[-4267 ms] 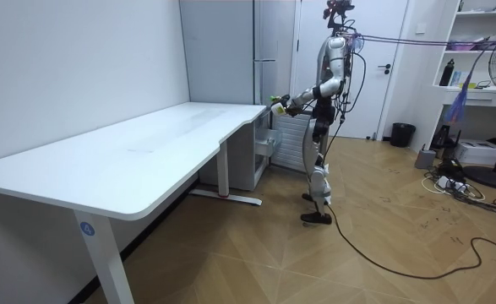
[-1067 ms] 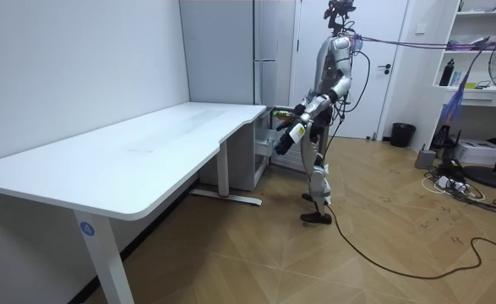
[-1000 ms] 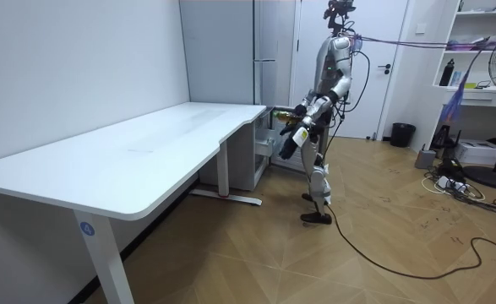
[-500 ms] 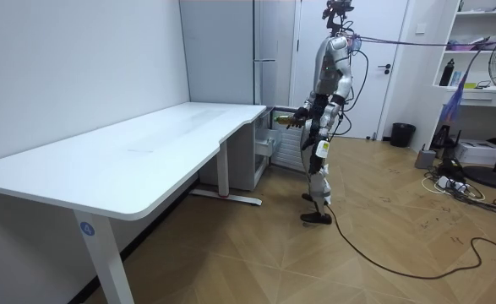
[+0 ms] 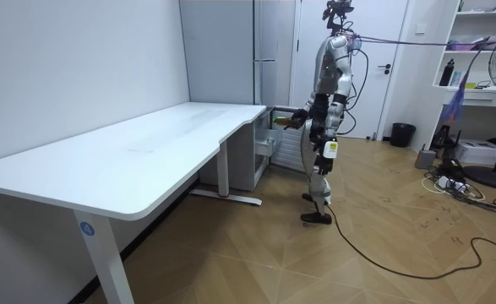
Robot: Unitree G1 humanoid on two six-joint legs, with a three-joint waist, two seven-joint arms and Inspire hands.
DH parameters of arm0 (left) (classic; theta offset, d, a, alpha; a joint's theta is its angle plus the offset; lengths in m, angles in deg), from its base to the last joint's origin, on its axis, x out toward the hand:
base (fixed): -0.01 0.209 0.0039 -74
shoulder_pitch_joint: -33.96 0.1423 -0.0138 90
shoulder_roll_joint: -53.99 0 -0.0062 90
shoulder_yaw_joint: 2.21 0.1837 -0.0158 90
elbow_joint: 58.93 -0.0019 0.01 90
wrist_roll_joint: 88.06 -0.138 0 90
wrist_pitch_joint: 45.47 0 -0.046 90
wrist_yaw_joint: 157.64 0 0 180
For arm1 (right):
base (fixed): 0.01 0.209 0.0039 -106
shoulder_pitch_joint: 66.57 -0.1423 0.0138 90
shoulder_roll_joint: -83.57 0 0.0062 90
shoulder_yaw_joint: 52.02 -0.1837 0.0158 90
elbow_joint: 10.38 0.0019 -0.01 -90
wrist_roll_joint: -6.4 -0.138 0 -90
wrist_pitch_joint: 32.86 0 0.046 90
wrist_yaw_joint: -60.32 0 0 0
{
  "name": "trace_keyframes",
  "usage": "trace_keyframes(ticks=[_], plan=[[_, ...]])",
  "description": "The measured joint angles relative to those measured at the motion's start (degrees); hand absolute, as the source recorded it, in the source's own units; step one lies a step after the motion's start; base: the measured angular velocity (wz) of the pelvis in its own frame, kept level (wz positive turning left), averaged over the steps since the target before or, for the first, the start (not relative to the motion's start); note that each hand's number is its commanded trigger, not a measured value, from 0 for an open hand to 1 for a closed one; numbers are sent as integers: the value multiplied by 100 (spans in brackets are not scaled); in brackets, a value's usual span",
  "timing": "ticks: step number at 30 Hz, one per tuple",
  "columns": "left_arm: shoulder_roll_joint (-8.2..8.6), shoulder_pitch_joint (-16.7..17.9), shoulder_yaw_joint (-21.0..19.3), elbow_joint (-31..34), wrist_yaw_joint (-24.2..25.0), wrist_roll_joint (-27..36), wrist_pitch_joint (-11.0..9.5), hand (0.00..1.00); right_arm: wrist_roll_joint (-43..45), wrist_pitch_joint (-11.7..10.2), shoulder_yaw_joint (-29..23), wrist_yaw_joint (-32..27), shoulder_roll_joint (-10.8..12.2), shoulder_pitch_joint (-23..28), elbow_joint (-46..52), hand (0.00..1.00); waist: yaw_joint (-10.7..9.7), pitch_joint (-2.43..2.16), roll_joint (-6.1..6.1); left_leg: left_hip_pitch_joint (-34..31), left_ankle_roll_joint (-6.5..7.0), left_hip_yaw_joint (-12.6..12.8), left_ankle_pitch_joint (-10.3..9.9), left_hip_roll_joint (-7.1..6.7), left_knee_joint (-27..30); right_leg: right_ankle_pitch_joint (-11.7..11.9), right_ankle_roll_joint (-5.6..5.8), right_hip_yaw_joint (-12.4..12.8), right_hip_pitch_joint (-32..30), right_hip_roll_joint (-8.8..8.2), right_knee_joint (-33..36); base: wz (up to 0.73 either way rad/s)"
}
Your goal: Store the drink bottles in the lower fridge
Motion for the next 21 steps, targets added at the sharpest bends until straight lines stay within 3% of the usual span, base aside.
trace_keyframes(ticks=[10, 17, 21], plan=[[106, -108, 411, 8, 28, -1097, 6, 0, -1770, -247, 138, -779, 152, -119, -440, 100, -114, 16, -35, 6, -1, 10, -1, 2, -3, -1, 1, 5, 49, 9, -15, 0], [129, -119, 429, 14, 37, -1564, 55, 0, -2264, -321, 237, -1087, 148, -127, -425, 100, -145, 15, -41, 6, -2, 9, -2, 3, -20, -1, 1, 18, 7, 15, -26, 0], [128, -160, 639, 16, 33, -1710, 51, 0, -2670, -452, 264, -1235, 153, -199, -426, 100, -175, 33, -5, 20, -2, 7, -1, 4, -16, -1, 2, 21, 67, 20, -41, 0]])
